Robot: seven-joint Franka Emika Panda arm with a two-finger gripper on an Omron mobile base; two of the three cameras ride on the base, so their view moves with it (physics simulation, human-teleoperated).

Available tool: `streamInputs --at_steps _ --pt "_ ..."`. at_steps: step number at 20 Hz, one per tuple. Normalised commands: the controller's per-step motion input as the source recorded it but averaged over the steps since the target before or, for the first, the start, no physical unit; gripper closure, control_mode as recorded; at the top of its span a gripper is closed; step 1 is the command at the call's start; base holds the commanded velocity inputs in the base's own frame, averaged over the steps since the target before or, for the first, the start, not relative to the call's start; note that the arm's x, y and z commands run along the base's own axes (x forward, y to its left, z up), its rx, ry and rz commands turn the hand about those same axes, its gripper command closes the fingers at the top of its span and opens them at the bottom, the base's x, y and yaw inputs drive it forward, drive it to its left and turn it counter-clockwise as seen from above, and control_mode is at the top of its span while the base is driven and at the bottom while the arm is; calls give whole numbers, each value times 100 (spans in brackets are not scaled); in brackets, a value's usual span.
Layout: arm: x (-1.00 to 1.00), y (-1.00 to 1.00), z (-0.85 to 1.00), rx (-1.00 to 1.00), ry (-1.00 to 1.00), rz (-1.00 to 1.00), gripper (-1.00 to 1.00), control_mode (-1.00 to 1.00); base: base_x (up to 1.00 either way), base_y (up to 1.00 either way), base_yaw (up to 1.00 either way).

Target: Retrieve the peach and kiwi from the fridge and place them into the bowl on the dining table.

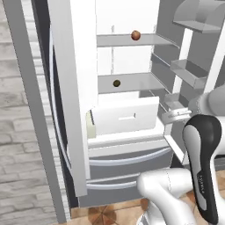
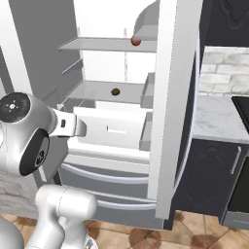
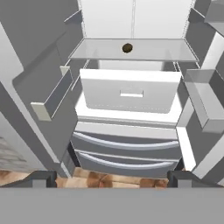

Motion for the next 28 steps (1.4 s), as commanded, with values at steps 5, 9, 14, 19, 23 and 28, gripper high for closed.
streamInputs --at_steps 5,9,14,19,23,28 --pt "0 0 0 0 0 0 -100 100 67 0 0" --pt "0 0 0 0 0 0 -100 100 72 0 0" --pt "0 0 0 0 0 0 -100 100 71 0 0" --pt "0 0 0 0 0 0 -100 100 88 0 0" --pt "0 0 0 0 0 0 -100 100 100 0 0" --pt "0 0 0 0 0 0 -100 100 87 0 0"
